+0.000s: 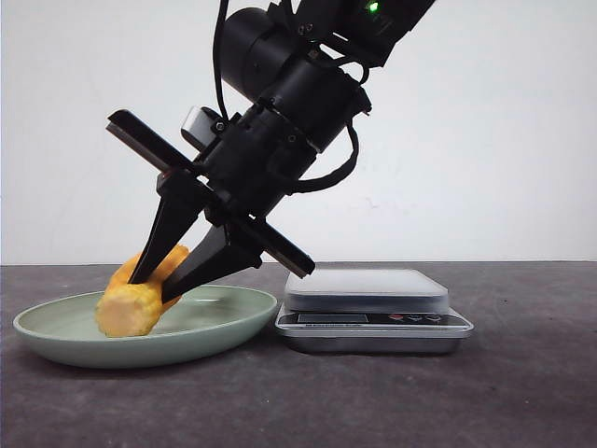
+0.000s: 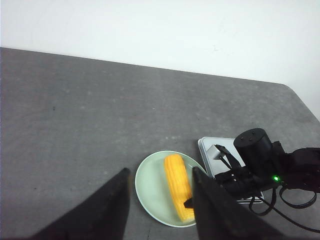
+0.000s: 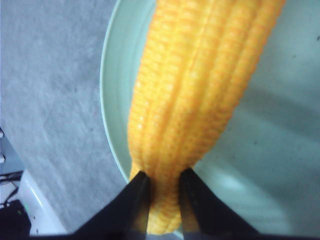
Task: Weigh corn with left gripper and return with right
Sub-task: 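Lift the corn with the right gripper and lower it onto the plate, then open the right gripper and raise it away from the plate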
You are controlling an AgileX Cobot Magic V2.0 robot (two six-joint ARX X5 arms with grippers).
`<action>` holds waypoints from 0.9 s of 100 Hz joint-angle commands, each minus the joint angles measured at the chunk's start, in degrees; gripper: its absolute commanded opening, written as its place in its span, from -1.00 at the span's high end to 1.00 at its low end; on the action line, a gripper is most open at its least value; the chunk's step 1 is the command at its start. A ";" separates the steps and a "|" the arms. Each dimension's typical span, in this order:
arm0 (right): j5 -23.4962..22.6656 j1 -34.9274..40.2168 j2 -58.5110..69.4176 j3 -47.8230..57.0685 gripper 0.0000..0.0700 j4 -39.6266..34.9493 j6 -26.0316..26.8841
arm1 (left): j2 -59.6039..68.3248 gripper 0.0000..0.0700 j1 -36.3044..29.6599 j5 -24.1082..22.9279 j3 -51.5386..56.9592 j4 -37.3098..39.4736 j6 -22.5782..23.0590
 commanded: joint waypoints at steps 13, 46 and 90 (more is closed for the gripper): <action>-1.84 -0.94 0.81 1.03 -0.96 1.79 2.62 | 0.57 0.47 -0.39 0.35 0.96 -1.53 -0.15; 0.35 -5.27 -8.35 2.12 -0.80 1.77 -1.01 | 0.57 0.47 -0.39 0.33 0.96 -1.60 -0.04; 33.40 3.30 -46.42 2.12 1.00 -9.55 -36.72 | 0.57 0.47 -0.39 -0.26 0.87 -1.79 0.17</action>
